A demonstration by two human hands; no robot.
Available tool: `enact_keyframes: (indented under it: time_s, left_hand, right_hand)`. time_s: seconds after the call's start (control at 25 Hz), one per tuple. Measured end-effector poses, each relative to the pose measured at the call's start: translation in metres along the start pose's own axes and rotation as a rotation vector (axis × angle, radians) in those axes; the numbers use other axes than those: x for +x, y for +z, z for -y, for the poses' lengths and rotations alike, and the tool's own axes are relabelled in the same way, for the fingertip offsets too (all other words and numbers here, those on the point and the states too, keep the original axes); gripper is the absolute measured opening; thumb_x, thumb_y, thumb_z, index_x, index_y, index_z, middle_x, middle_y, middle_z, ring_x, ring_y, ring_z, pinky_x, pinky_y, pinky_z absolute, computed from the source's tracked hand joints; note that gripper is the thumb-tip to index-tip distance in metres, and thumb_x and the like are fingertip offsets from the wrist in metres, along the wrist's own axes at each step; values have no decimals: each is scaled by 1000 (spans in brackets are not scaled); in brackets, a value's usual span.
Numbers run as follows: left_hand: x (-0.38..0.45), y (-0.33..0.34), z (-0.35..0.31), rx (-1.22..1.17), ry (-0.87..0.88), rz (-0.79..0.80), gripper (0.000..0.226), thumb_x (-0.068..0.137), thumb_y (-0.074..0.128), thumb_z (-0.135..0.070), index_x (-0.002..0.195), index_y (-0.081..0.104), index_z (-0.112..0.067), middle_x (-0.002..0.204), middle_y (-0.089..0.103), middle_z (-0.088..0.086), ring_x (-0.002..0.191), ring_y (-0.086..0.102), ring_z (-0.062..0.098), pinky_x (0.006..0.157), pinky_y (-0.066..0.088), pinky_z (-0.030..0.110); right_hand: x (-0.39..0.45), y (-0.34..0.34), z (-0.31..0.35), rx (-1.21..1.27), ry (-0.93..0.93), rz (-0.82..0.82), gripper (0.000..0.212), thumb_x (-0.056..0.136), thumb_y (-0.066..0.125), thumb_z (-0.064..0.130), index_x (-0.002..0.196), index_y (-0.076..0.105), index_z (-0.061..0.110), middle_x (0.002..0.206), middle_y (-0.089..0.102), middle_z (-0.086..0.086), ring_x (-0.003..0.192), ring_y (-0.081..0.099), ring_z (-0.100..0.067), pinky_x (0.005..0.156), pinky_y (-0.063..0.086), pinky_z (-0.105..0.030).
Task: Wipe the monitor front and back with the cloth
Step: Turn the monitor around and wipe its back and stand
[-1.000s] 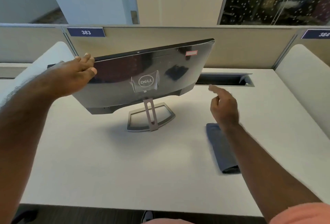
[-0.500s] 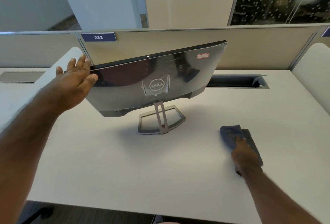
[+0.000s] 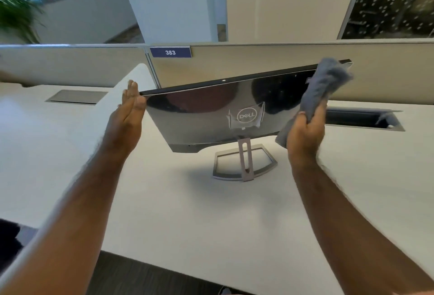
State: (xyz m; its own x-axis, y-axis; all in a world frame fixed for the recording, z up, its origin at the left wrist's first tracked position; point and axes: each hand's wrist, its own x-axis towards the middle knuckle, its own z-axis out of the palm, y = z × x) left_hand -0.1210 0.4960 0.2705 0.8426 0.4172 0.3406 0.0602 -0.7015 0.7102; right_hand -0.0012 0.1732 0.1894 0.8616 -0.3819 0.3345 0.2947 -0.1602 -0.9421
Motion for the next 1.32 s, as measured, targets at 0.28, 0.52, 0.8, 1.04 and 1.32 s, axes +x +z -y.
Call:
enact_keyframes:
  time_s: [0.28, 0.52, 0.8, 1.04, 1.32]
  left_hand:
    - [0, 4, 7, -242, -51, 31, 51, 104, 26, -43, 153, 27, -29, 157, 30, -7, 145, 25, 9, 121, 16, 37]
    - [5, 0, 16, -340, -74, 83, 54, 97, 30, -58, 148, 34, -40, 154, 34, -10, 143, 30, 10, 120, 20, 42]
    - [6, 0, 18, -306, -70, 92, 58, 94, 26, -60, 148, 31, -41, 157, 30, -7, 146, 25, 15, 121, 18, 44]
    - [6, -2, 15, -322, -81, 89, 54, 93, 27, -64, 144, 36, -48, 152, 37, -10, 141, 34, 12, 119, 21, 40]
    - [2, 6, 10, 17, 64, 39, 65, 96, 19, -47, 155, 21, -20, 163, 8, -8, 149, 2, 7, 121, 0, 34]
  right_hand:
    - [-98, 133, 32, -310, -498, 290, 72, 85, 45, 0, 151, 18, -3, 159, 14, -27, 148, 11, -42, 122, 9, -45]
    - [-136, 159, -18, -710, -913, 553, 58, 91, 37, 13, 149, 39, 14, 155, 38, -7, 144, 32, -32, 116, 27, -54]
    - [-100, 145, -6, -677, -856, 386, 62, 93, 35, 10, 153, 20, 11, 161, 14, -10, 150, 10, -32, 121, 13, -54]
    - [-121, 167, -17, -719, -1049, 465, 56, 94, 44, 12, 149, 37, 14, 155, 39, -7, 144, 33, -30, 120, 23, -48]
    - [-121, 96, -95, -990, -695, 576, 66, 80, 65, 16, 143, 47, 12, 152, 43, -7, 140, 39, -33, 113, 33, -54]
